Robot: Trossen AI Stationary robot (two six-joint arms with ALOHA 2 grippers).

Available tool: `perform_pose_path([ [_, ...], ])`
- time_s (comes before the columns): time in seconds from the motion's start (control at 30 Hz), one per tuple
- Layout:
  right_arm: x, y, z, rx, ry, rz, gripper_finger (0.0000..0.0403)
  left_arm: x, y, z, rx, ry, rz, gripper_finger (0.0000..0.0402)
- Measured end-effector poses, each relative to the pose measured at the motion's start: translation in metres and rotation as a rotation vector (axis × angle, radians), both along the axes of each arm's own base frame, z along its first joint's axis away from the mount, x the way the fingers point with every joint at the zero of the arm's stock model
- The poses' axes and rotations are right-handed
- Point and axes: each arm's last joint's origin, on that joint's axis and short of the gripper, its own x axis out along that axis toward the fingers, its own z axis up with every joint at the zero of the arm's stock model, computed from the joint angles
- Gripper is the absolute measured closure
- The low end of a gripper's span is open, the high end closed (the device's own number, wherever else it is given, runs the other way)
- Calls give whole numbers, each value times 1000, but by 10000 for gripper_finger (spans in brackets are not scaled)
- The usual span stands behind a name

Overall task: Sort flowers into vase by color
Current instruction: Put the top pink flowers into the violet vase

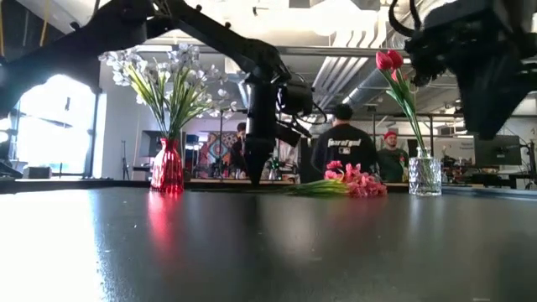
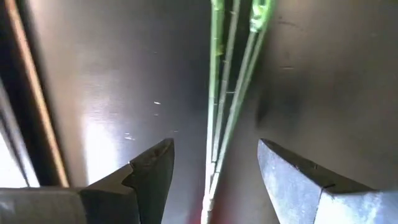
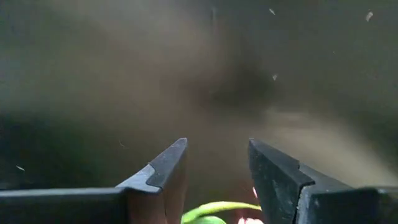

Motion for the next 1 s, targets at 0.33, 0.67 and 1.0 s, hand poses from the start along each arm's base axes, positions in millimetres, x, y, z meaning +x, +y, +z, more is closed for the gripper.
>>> perform_pose_path([
  [0.33,12,-4,3,38,-94,-35,249,-9,9,-6,-7,82,-65,196],
  [0.67,13,-4,3,37,-110,-76,249,-25,5,-36,-12,176,-68,238],
  [1.0,13,-5,3,21,-119,-108,249,-24,6,-32,35,198,-24,350],
])
